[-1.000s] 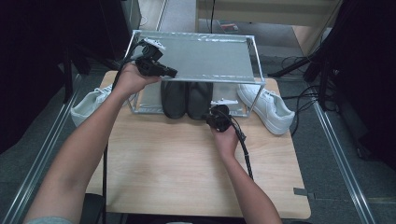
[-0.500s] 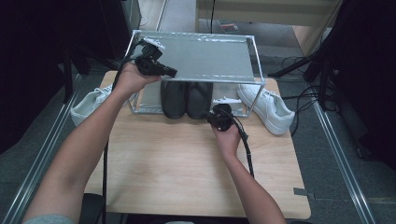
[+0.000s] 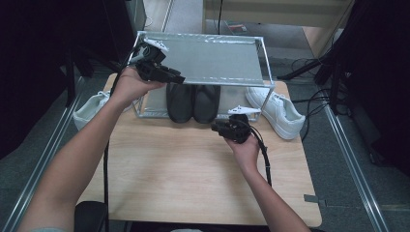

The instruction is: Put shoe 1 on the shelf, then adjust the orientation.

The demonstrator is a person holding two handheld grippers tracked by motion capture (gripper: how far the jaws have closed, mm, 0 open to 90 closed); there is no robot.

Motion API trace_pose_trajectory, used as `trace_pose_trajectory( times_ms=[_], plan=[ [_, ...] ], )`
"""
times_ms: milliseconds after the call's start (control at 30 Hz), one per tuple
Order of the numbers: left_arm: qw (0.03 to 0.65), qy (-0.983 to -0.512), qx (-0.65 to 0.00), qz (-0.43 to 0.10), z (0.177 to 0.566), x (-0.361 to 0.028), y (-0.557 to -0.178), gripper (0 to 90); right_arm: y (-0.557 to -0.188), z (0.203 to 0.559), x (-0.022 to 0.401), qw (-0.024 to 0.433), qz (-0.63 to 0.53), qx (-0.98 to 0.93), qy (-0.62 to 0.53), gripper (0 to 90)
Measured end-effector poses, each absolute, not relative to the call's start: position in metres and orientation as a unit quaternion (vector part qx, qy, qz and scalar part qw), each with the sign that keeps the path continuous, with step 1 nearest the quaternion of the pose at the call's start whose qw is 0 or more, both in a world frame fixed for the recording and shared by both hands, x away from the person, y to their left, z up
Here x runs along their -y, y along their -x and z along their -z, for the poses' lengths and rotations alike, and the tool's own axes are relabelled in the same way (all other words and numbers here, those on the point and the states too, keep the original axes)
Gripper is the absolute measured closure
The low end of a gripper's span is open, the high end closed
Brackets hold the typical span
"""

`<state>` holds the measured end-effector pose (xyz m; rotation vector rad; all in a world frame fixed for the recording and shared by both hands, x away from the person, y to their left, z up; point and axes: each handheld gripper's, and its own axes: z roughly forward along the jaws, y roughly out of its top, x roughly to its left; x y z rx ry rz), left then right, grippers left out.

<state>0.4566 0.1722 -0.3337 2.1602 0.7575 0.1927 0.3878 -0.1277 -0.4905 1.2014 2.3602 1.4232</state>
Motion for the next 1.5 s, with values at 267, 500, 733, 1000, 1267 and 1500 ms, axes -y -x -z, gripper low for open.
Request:
trace_pose_trajectory(
  times_ms=[267, 500, 733, 1000, 1267, 1500],
  plan=[
    [0.418, -0.856, -0.296, -0.071, 0.343, -0.182, -0.431, 51.4, -0.37, 0.489, 0.133, 0.069, -0.486, -0.797, -0.351, 60.3],
    [0.418, -0.857, -0.297, -0.059, 0.357, -0.186, -0.416, 48.6, -0.36, 0.487, 0.138, 0.076, -0.486, -0.805, -0.33, 53.7],
    [0.419, -0.859, -0.289, -0.056, 0.374, -0.186, -0.402, 44.8, -0.356, 0.493, 0.149, 0.051, -0.486, -0.808, -0.33, 32.3],
    [0.411, -0.861, -0.294, -0.05, 0.401, -0.184, -0.389, 42.0, -0.348, 0.491, 0.166, 0.037, -0.504, -0.795, -0.334, 31.3],
    [0.41, -0.859, -0.303, -0.036, 0.429, -0.187, -0.379, 41.5, -0.339, 0.491, 0.187, 0.057, -0.499, -0.796, -0.337, 35.5],
    [0.396, -0.863, -0.311, -0.039, 0.437, -0.199, -0.374, 41.5, -0.342, 0.488, 0.197, 0.062, -0.513, -0.782, -0.35, 36.2]
  ],
)
